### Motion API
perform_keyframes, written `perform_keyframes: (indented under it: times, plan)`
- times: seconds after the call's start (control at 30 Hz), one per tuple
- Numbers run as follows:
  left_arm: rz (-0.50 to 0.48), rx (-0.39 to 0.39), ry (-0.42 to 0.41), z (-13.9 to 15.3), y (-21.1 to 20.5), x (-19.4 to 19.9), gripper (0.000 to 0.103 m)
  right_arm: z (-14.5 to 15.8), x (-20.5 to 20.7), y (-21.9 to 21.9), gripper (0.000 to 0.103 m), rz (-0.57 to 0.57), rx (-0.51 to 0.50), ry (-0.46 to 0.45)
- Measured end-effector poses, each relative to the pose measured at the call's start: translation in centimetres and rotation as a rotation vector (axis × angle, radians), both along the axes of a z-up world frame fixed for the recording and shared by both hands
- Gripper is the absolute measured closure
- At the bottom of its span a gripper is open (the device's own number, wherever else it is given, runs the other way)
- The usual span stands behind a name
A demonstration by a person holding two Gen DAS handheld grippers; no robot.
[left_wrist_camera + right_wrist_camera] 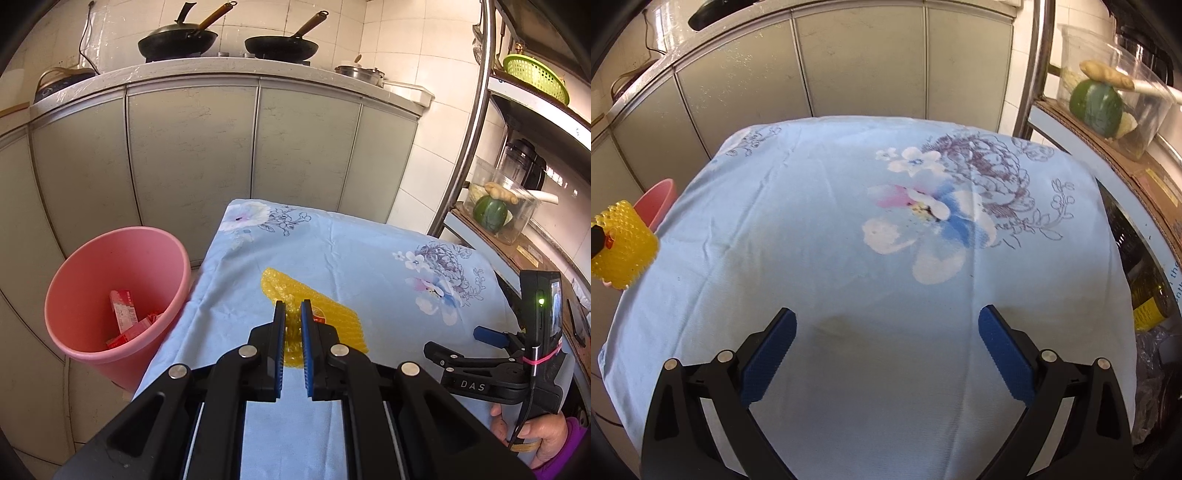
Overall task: Collect trash
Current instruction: 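Lift the yellow foam net with the left tool and carry it over the pink bucket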
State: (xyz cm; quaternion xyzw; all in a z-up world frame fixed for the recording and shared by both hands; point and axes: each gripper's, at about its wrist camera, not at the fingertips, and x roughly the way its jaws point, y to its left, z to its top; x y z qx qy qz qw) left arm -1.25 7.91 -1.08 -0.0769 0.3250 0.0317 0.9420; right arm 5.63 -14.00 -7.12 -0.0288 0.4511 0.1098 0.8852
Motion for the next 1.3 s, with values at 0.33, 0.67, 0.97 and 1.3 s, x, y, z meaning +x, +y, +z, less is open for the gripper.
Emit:
perform_keyframes:
  times: [0.33, 0.67, 0.97, 1.3]
  plan:
    - [0.035, -0.012, 0.001, -0.2, 1.2, -0.1, 0.095, 4.1, -2.0, 4.4, 0.018, 0.162, 0.034, -0.146]
    - [0.111, 0.004, -0.04, 0.8, 3.7, -0.8, 0.095, 8.1, -4.3, 10.2, 0.046, 0.362, 0.087, -0.259]
    - [0.217, 0.009, -0.09, 2.5, 7.6, -2.0, 0.095, 9.6, -5.2, 14.5, 0.071, 0.468, 0.114, -0.28]
    - [0.299, 0.008, -0.145, 3.7, 11.6, -4.1, 0.095, 11.4, -5.2, 18.8, 0.081, 0.551, 0.172, -0.285]
